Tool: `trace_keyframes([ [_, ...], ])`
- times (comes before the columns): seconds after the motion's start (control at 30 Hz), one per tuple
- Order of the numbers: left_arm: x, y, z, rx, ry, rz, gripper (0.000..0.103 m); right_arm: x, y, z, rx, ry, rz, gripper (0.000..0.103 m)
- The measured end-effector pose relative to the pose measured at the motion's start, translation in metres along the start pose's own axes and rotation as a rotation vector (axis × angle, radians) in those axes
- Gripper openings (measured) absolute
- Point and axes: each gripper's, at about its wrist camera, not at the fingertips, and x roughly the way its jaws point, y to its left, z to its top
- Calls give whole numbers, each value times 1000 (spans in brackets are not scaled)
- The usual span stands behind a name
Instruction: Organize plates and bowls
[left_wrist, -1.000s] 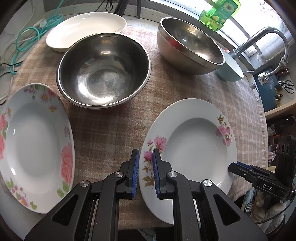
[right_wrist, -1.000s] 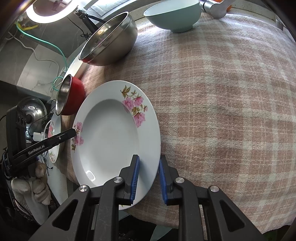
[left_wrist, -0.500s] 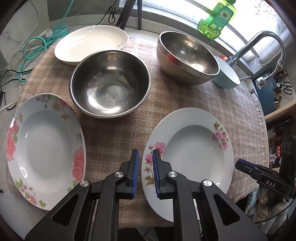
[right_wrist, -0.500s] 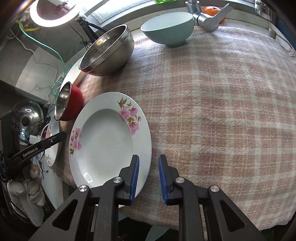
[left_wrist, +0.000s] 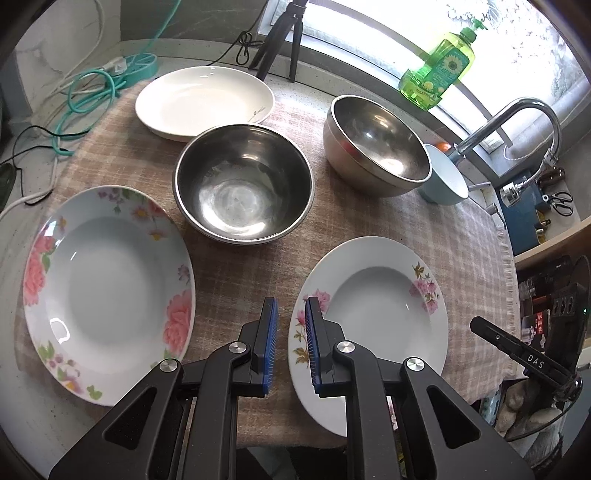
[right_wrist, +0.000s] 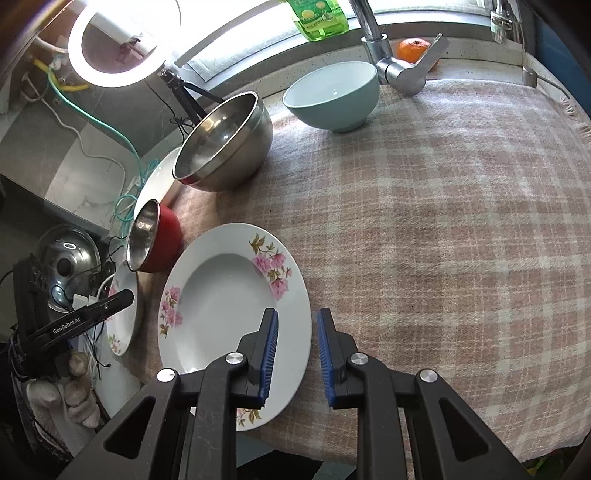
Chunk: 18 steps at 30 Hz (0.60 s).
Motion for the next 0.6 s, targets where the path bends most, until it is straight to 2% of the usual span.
trace_keyframes([
  [0.23, -16, 15, -5, -26, -47, 11, 14, -6, 26, 9, -62, -46, 16, 20],
  [0.6, -45, 57, -14, -124, -119, 58, 14, 10, 77, 12, -197, -8, 42, 20],
])
